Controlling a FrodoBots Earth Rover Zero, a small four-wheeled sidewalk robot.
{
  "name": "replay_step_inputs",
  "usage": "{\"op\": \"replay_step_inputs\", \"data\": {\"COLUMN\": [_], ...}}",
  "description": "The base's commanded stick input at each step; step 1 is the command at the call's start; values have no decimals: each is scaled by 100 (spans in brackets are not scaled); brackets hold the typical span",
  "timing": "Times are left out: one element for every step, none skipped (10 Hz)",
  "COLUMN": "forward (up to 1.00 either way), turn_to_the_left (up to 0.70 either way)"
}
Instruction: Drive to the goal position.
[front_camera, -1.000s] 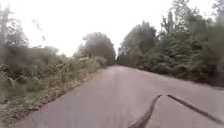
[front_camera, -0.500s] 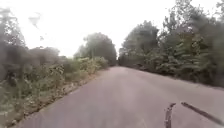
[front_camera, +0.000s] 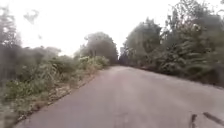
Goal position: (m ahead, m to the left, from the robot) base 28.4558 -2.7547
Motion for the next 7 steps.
{"op": "replay_step_inputs", "data": {"forward": [85, 85, 85, 85, 85, 85, 85], "turn_to_the_left": [-30, -34, -15, 0, 0, 0, 0]}}
